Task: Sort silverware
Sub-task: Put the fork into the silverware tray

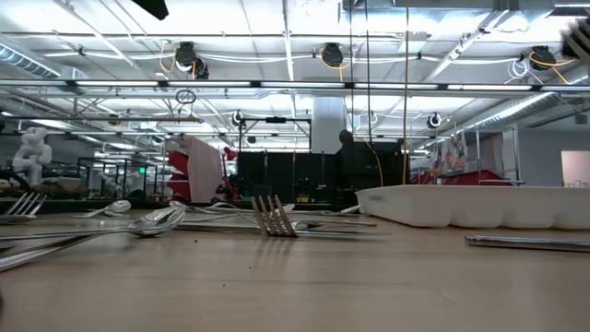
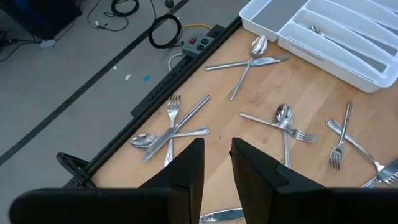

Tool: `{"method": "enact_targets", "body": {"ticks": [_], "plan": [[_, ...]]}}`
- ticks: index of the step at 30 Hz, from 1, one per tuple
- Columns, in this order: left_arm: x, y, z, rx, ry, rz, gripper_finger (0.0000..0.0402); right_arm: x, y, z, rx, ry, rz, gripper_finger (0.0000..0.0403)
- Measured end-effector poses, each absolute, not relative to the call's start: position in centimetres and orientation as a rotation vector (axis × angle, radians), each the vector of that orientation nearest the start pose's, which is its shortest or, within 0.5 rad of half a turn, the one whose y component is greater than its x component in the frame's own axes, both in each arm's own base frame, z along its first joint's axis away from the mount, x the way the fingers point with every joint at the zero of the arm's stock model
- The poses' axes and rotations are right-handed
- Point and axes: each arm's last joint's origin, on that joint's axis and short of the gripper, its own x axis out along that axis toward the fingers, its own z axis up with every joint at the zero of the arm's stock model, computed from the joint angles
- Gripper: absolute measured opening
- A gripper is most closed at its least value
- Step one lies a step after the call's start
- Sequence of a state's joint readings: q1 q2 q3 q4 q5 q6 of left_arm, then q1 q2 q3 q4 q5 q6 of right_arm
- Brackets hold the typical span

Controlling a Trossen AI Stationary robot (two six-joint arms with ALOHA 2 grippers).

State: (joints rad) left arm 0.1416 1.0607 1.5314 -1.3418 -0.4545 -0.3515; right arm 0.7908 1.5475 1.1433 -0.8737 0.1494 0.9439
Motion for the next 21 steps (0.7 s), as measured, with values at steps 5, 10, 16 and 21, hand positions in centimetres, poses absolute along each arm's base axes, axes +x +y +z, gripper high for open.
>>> {"method": "enact_targets", "body": {"ticks": [5,10,16,21], "plan": [[13.9,3.3,42.7,-0.178,0.761,0.708,0.0089,21.5,19.0,27.6,0.115,1.246,-0.131,0.0000],[13.9,3.3,42.7,-0.178,0.761,0.708,0.0089,22.2,17.4,31.0,0.107,1.225,-0.206,0.0000],[13.9,3.3,42.7,-0.178,0.761,0.708,0.0089,22.9,15.0,34.0,0.164,1.113,-0.419,0.0000],[13.9,3.3,42.7,-0.176,0.762,0.708,0.0089,23.4,12.0,35.2,0.358,1.061,-0.694,0.0000]]}}
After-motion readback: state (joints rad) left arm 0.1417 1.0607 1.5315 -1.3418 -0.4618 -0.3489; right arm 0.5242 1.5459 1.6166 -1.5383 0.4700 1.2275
